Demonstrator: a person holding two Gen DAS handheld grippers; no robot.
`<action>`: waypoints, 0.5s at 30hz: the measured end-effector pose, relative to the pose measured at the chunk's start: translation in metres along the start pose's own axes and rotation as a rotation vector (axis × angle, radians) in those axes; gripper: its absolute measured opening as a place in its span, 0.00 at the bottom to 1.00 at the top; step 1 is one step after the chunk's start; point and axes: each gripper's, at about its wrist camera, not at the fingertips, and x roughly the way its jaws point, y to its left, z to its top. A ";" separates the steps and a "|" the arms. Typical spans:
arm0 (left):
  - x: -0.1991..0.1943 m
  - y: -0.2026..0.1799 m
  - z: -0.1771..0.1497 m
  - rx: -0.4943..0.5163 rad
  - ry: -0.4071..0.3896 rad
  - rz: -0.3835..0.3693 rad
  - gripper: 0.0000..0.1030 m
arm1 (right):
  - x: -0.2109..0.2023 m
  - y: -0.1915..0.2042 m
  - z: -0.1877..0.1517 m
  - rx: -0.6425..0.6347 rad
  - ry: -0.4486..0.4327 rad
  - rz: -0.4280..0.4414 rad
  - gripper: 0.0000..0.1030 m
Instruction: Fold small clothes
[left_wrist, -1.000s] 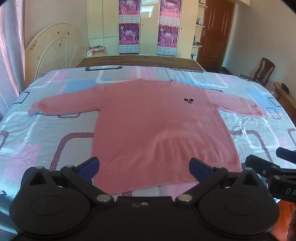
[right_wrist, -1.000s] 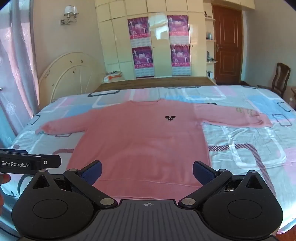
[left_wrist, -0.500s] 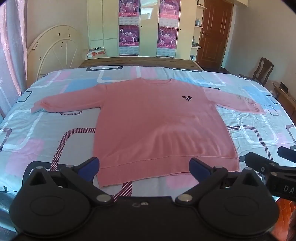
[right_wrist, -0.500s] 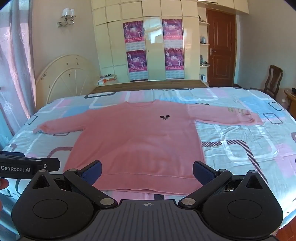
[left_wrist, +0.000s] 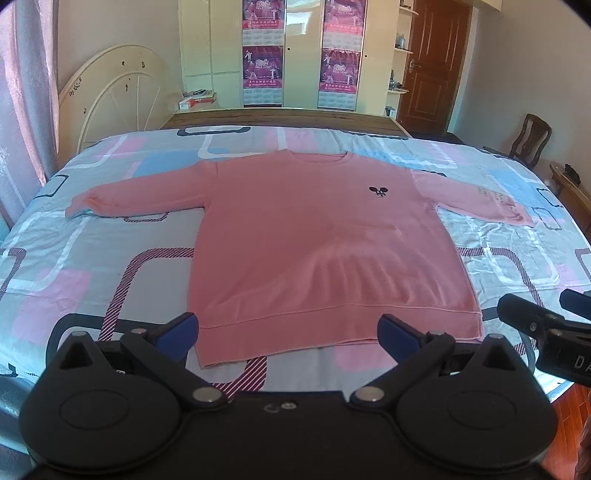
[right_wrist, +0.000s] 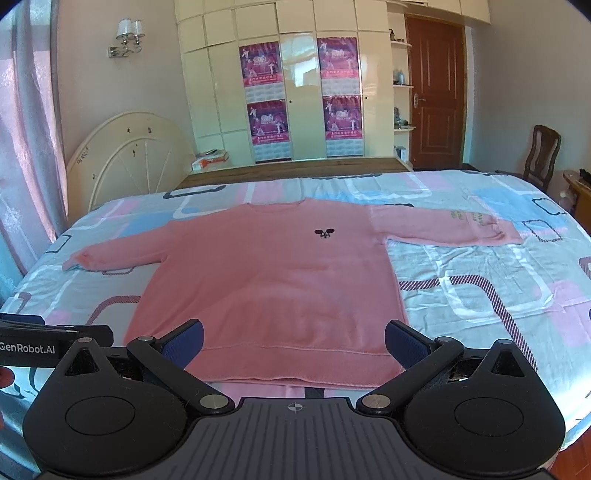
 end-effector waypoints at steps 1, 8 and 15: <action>0.000 0.000 0.000 -0.001 0.001 0.002 1.00 | 0.000 -0.001 0.001 0.002 0.000 0.001 1.00; 0.003 -0.002 0.001 -0.006 0.005 0.006 1.00 | 0.001 0.001 0.000 -0.003 0.000 0.006 1.00; 0.004 -0.002 0.001 -0.004 0.002 0.010 1.00 | 0.003 -0.001 0.000 0.002 0.005 0.006 1.00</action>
